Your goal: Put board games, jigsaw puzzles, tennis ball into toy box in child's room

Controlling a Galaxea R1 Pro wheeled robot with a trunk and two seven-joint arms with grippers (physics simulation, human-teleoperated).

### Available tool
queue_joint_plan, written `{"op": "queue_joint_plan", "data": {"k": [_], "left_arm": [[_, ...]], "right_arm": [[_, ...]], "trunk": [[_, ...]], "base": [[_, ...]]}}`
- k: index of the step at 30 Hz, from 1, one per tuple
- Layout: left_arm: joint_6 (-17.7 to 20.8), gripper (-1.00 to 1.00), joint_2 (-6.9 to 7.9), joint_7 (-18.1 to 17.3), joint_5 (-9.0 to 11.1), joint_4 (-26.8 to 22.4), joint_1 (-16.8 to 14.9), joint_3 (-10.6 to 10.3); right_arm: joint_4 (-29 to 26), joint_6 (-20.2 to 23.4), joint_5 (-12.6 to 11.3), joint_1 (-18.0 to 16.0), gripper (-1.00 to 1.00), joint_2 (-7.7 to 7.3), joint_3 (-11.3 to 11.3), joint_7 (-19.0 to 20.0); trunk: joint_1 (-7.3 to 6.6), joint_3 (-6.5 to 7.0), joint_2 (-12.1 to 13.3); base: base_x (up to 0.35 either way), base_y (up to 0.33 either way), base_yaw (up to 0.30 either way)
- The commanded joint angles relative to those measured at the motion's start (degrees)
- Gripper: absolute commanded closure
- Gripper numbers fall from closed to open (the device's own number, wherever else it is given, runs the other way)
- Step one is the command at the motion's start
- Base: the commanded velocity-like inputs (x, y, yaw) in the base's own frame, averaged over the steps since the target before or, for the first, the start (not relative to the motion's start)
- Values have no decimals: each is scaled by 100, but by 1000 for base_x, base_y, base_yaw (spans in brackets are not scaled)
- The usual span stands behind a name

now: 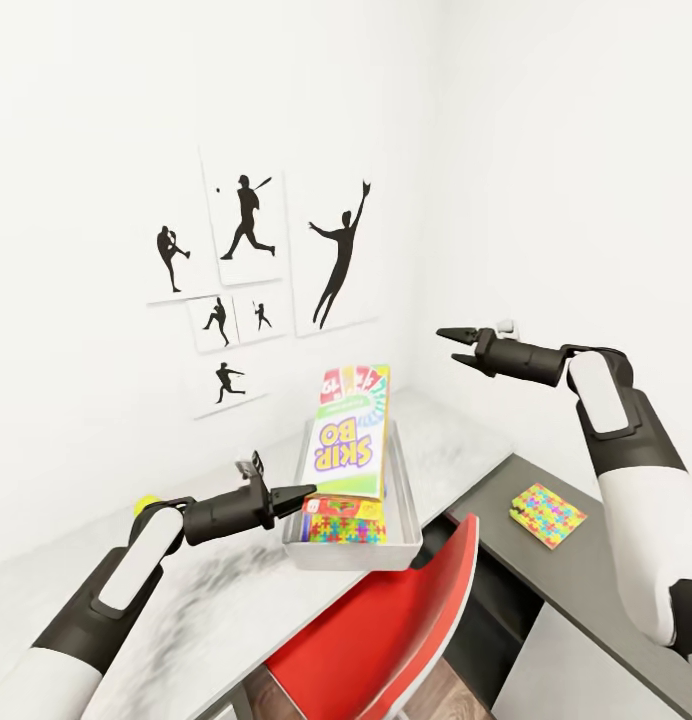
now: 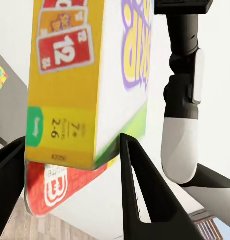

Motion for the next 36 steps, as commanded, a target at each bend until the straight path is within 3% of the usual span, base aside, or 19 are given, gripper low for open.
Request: {"op": "queue_joint_plan", "data": {"k": [1, 4, 9, 12, 16, 20, 24, 28, 36], "left_arm": [[18, 100, 4, 74, 10, 5, -9, 6], [19, 100, 4, 566, 43, 78, -33, 26], [28, 100, -53, 1008, 92, 402, -120, 46], [30, 100, -86, 1060, 99, 917, -420, 69], [31, 100, -288, 1077, 101, 1582, -879, 74], [38, 100, -371, 1071, 113, 2051, -1276, 76], [39, 100, -456, 1070, 107, 2293, -1462, 72], [40, 100, -493, 1070, 103, 2967, -1784, 69], [48, 100, -587, 1098, 54, 3802, -1967, 63]], "right_arm": [[5, 21, 63, -12, -100, 19, -2, 34], [7, 21, 67, -101, -100, 167, 9, -251], [-6, 21, 57, -224, -100, 285, 12, -547], [-3, 21, 58, -259, -100, 298, 19, -577], [-7, 21, 52, -276, -100, 302, 145, -589], [-7, 21, 50, -286, -100, 302, 174, -589], [-8, 21, 50, -288, -100, 302, 185, -589], [-33, 21, 48, -289, -100, 302, 185, -588], [-56, 21, 41, -280, -100, 302, 179, -594]], "trunk": [[4, -14, -14], [4, -14, -14], [4, -14, -14], [4, -14, -14], [4, -14, -14], [4, -14, -14], [4, -14, -14], [4, -14, -14], [4, -14, -14]], "base": [[0, 0, 0], [0, 0, 0], [0, 0, 0], [0, 0, 0], [0, 0, 0], [0, 0, 0], [0, 0, 0], [0, 0, 0], [0, 0, 0]]}}
